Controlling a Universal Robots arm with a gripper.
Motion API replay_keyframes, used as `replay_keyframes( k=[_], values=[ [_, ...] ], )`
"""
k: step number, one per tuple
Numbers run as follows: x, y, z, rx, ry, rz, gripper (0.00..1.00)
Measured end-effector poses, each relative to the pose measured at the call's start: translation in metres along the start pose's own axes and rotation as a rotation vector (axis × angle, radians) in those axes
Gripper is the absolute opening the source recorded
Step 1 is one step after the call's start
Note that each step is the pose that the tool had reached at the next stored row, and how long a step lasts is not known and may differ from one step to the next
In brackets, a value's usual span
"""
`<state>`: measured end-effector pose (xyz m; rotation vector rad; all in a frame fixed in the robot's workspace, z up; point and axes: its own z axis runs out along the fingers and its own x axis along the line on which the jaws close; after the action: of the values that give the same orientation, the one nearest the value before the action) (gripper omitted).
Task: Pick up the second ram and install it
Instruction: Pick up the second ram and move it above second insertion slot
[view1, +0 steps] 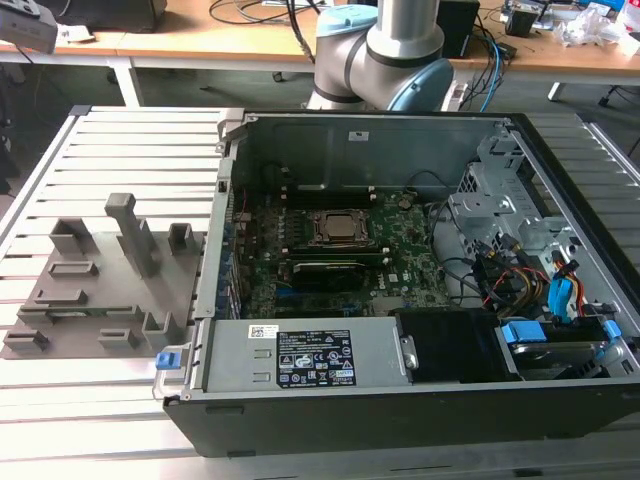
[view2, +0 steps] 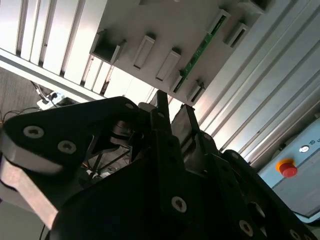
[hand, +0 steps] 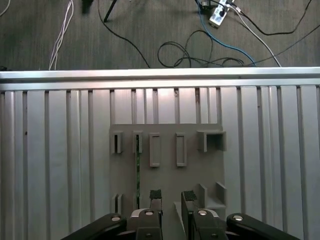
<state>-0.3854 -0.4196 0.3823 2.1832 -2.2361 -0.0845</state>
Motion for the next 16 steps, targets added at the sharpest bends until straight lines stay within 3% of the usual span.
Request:
replay_keyframes(
  k=[10, 16],
  values=[
    [0.003, -0.0028, 0.0241, -0.0008, 0.0002, 0.0, 0.3],
    [0.0036, -0.0032, 0.0327, -0.0007, 0.0001, 0.0, 0.3]
  ],
)
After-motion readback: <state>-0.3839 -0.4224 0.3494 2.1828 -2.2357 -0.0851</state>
